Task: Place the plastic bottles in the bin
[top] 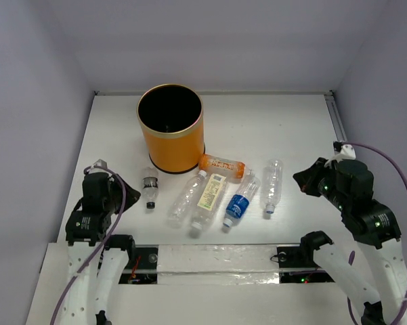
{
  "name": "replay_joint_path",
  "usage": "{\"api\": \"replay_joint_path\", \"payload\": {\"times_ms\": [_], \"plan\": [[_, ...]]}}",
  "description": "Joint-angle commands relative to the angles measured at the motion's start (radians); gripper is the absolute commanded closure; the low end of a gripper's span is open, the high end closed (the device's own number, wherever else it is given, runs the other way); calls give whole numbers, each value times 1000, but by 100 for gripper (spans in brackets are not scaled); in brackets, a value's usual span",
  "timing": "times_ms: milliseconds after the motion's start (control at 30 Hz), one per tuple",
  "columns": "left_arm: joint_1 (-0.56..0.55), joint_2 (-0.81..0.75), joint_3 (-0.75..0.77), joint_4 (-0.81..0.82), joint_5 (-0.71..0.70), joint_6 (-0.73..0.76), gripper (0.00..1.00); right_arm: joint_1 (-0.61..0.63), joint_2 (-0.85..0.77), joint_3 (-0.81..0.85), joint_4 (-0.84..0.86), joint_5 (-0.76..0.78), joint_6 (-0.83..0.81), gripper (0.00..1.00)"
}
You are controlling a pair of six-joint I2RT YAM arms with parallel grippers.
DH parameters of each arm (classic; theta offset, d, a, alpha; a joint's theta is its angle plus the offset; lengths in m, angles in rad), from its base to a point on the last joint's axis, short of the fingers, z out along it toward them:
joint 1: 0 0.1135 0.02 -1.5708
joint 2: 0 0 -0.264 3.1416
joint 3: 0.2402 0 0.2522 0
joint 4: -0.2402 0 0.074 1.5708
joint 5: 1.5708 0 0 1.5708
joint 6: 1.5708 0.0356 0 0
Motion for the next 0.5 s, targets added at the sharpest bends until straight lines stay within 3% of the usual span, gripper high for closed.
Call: {"api": "replay_joint_path", "payload": {"times_ms": [0,67,100,200,233,300,467], "plan": [[-4,51,-31,85,-24,36,68,0,-17,-35,32,22,23,97],[-4,103,-55,128,-12,64,57,0,-26,-68,32,42,27,85],[-4,123,-58,142,-14,73,52,0,-26,-78,32,47,29,85],[-4,212,-64,205,-29,104,37,0,-40,-114,49,39,44,62],[-4,236,-60,218,-26,110,35,0,-40,-118,61,33,49,48],[-4,298,-40,234,-11,122,29,0,-36,-135,72,32,61,31],[-25,402,-14,281,-34,132,27,0,-9,-157,110,12,83,19]]}}
